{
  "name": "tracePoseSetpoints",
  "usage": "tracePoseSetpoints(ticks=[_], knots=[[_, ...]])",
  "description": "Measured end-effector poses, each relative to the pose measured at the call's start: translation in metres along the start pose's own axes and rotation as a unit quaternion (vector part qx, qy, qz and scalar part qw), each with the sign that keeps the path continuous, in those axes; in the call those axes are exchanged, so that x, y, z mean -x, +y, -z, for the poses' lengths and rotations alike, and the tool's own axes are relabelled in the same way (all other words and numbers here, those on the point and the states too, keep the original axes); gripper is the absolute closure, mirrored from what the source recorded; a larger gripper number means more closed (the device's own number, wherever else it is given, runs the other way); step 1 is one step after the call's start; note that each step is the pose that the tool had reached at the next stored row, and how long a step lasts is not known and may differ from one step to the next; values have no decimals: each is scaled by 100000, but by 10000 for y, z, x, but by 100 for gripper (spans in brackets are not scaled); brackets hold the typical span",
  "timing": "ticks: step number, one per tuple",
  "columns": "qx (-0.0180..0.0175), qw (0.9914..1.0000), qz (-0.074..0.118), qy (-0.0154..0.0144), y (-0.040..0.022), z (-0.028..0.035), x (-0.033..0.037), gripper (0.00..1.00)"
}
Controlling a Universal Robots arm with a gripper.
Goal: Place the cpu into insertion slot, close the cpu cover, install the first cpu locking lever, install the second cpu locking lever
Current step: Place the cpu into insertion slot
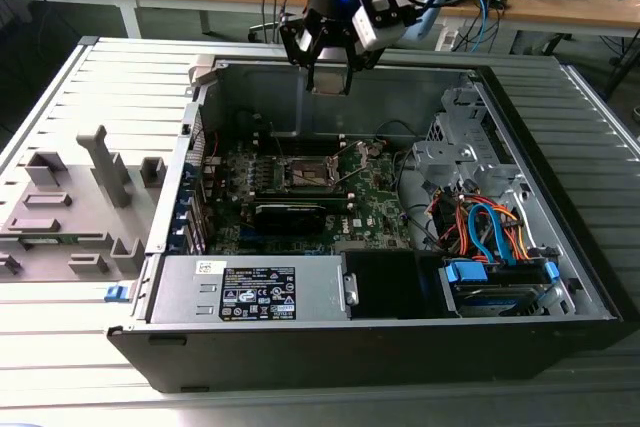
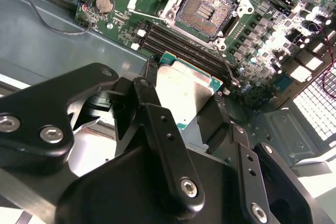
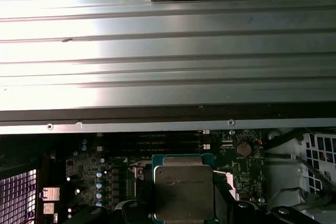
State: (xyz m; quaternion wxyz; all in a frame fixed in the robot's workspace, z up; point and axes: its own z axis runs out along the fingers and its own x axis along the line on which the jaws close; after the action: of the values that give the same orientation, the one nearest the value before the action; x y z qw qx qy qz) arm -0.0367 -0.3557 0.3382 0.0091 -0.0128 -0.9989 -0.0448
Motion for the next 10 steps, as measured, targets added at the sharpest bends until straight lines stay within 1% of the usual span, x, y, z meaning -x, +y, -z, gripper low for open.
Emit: tracePoseSetpoints(ticks=[10], knots=[[-42, 100000, -3, 2, -3, -30, 1, 45]])
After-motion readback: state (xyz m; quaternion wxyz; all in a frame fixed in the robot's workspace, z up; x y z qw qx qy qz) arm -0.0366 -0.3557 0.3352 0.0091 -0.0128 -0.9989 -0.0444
